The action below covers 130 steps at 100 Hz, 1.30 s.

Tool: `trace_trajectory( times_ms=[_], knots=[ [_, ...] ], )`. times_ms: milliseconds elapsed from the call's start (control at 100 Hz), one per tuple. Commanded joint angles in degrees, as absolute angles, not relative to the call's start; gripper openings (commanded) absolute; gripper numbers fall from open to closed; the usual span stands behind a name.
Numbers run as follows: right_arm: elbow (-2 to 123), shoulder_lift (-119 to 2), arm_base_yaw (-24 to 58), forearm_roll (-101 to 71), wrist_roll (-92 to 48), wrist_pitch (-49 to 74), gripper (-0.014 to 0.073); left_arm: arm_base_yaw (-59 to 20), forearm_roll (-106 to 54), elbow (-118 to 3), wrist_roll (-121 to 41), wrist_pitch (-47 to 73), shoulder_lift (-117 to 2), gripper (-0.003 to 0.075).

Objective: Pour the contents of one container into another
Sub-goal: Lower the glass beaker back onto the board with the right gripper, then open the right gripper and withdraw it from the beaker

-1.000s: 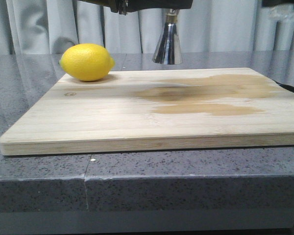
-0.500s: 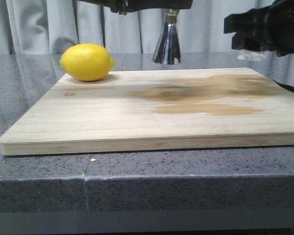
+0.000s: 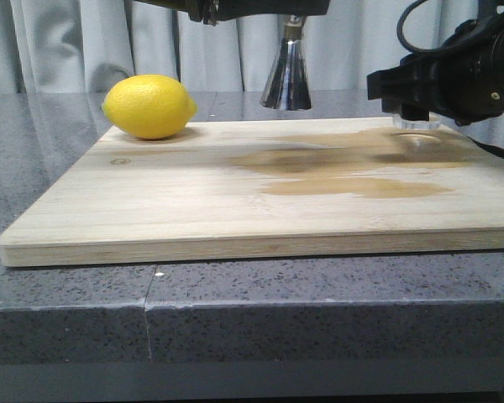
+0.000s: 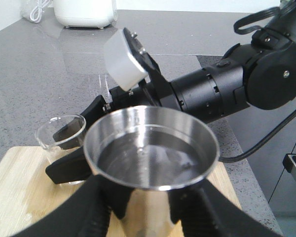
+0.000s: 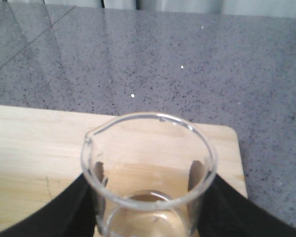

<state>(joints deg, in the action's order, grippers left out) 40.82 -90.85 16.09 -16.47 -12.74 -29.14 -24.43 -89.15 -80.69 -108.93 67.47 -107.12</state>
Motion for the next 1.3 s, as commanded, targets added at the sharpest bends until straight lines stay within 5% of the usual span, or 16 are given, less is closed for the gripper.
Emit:
trace_trajectory(
  times_ms=[0, 1080, 1290],
  knots=[
    [42.2, -89.2, 16.3, -15.4, -12.6, -34.6, 0.0298, -24.8, -93.8, -82.5, -108.6, 72.8, -103.7, 0.0220],
    [42.3, -92.2, 14.9, -12.8, -12.9, -38.3, 0.0304, -24.8, -93.8, -82.5, -108.6, 72.8, -103.7, 0.0220],
    [42.3, -92.0, 14.9, -12.8, -12.9, -37.8, 0.0483, -24.8, -93.8, -82.5, -108.6, 72.8, -103.7, 0.0220]
  ],
)
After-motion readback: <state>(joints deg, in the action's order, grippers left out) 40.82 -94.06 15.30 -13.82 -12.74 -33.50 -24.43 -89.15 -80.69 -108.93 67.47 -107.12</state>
